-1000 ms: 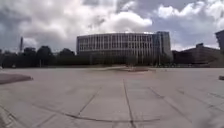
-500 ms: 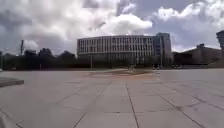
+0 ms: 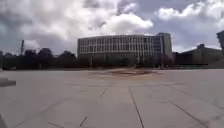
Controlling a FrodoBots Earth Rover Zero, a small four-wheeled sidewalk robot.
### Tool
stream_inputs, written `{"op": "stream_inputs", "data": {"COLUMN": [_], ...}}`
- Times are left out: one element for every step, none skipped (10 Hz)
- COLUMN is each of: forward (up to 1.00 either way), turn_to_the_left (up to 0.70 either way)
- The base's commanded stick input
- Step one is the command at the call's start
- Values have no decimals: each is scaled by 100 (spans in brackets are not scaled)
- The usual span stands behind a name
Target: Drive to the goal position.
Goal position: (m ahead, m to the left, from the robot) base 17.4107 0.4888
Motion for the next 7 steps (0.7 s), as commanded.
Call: {"op": "stream_inputs", "data": {"forward": [100,100,100,100,100,100,100], "turn_to_the_left": [36,7,0,0,0,0,0]}}
